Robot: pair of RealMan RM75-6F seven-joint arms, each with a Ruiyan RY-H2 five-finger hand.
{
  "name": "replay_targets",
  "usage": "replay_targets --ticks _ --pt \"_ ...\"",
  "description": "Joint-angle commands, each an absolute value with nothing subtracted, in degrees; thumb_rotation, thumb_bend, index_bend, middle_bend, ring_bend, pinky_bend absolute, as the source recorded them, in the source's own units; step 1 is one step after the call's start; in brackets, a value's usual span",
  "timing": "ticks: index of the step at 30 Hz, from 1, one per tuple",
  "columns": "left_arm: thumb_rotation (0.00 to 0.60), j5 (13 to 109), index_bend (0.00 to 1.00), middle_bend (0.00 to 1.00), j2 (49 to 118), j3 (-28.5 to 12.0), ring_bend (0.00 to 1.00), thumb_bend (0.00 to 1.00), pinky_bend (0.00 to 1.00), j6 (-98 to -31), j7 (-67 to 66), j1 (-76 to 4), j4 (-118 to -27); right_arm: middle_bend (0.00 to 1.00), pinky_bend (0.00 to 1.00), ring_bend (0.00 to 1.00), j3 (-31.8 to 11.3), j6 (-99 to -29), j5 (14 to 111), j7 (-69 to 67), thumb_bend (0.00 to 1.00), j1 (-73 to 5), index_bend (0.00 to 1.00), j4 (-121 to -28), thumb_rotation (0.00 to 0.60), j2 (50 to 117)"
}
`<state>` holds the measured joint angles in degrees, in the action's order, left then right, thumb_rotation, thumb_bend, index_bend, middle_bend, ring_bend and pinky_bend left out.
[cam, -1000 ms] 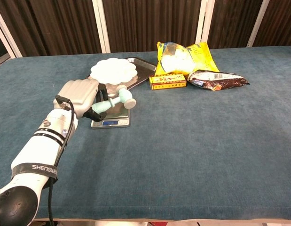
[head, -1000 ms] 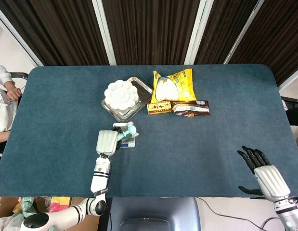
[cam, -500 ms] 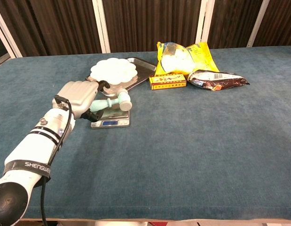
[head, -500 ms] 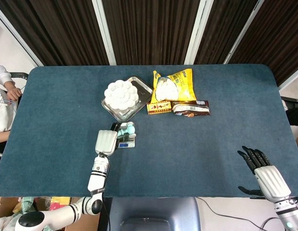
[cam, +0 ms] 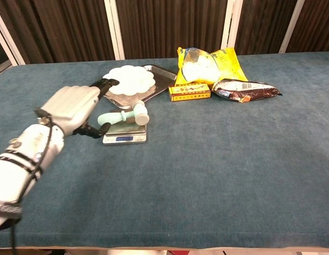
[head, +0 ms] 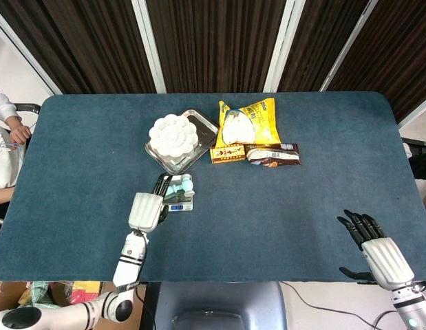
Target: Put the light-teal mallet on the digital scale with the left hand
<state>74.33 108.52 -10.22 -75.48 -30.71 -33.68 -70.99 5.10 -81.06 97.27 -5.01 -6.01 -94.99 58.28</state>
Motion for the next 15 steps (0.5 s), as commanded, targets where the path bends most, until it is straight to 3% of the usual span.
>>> replay_targets --ticks 1,3,6,10,15 --pt "0.6 90.2 0.0 0.0 90.1 5.3 0.04 0.36 0.4 -88.6 -19.8 -22.8 -83.4 0.0 0.0 0.0 5.1 -80.3 97.2 -4.3 0.14 -6.3 0.0 -95.2 0.6 58.7" --pt "0.6 93.6 0.0 0.0 85.9 8.7 0.0 0.37 0.29 -94.4 -10.3 -18.9 -80.9 0.0 0.0 0.0 5.2 -79.9 97.1 -2.6 0.14 -6.3 0.0 -95.4 0.6 59.2" --pt "0.6 92.3 0.0 0.0 84.4 9.6 0.0 0.37 0.19 -99.0 4.7 -14.1 -74.0 0.0 0.0 0.0 4.9 -80.1 97.4 -0.5 0.14 -6.3 0.0 -95.5 0.6 60.6" --pt "0.6 89.7 0.0 0.0 82.9 9.7 0.0 0.37 0.08 -95.1 11.6 -12.6 -68.9 0.0 0.0 0.0 4.6 -80.6 99.4 1.1 0.14 -6.8 0.0 -93.7 0.6 63.8" --pt "0.6 90.0 0.0 0.0 81.5 9.6 0.0 0.38 0.03 -91.3 12.1 -12.8 -68.7 0.0 0.0 0.0 4.6 -80.0 98.9 2.3 0.14 -6.9 0.0 -93.3 0.6 64.5"
